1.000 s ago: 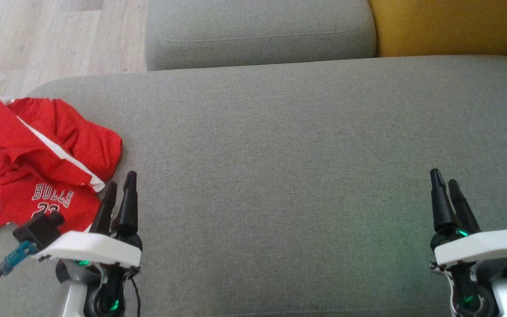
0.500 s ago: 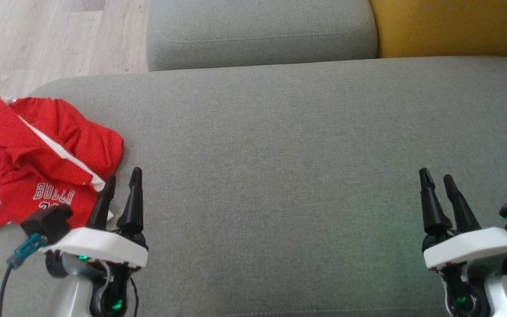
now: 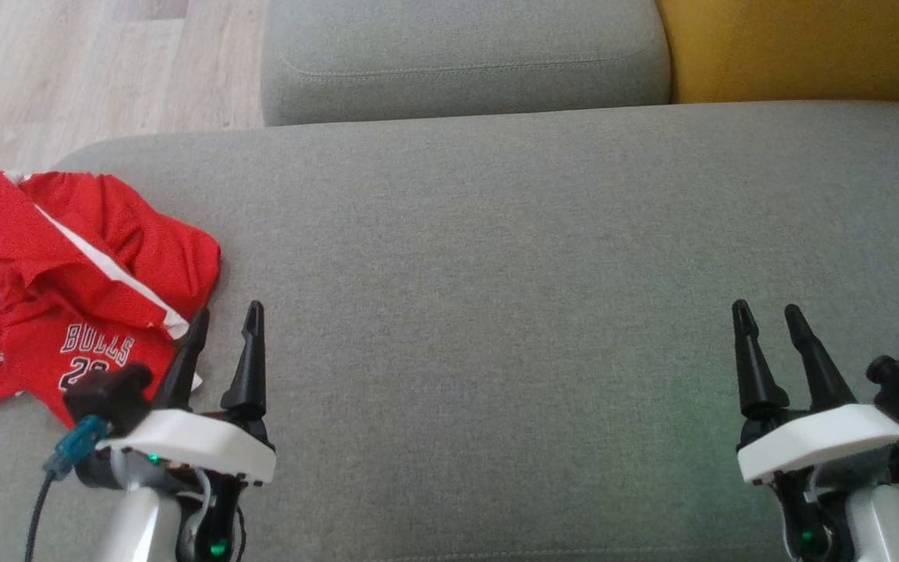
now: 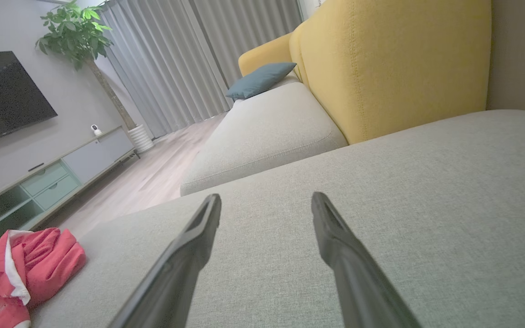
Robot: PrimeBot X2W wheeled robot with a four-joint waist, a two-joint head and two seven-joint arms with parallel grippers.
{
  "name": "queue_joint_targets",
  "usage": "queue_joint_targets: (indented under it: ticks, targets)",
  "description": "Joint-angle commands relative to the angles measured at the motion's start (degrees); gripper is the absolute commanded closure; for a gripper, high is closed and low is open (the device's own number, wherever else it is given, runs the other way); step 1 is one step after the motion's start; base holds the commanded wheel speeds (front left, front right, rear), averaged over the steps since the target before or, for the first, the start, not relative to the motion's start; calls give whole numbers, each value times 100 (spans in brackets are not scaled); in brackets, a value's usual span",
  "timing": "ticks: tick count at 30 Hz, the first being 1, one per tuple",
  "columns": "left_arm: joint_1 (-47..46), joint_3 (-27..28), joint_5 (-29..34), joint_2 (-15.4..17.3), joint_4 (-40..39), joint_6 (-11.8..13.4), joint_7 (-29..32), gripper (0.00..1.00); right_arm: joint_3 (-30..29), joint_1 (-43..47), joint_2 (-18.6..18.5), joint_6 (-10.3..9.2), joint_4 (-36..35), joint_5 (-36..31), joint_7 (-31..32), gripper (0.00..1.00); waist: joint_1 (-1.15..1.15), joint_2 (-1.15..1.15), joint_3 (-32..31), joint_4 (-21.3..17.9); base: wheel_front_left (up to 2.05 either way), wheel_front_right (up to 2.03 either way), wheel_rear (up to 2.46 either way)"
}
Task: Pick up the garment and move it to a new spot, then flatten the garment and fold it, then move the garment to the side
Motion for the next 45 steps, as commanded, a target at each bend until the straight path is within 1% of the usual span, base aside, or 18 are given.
queue_joint_targets:
  ticks: [1, 14, 27, 45]
  targets:
    - [-231, 136, 185, 139, -217, 45, -95, 0, 64, -174, -16, 19, -248, -196, -68, 0, 0, 0, 1, 6, 0, 0, 0]
    - [-228, 24, 991, 179, -83, 132, -312, 0, 153, -121, 37, 21, -248, -1172, -148, 0, 0, 0, 8, 34, 0, 0, 0]
    - [-293, -52, 1714, 200, 68, 221, -513, 0, 96, -77, 121, 23, -230, -1937, -255, 0, 0, 0, 37, 61, 0, 0, 0]
    - [-307, -16, 1685, 169, 207, 295, -523, 0, -42, -34, 208, 23, -185, -1886, -267, 0, 0, 0, 47, 68, 0, 0, 0]
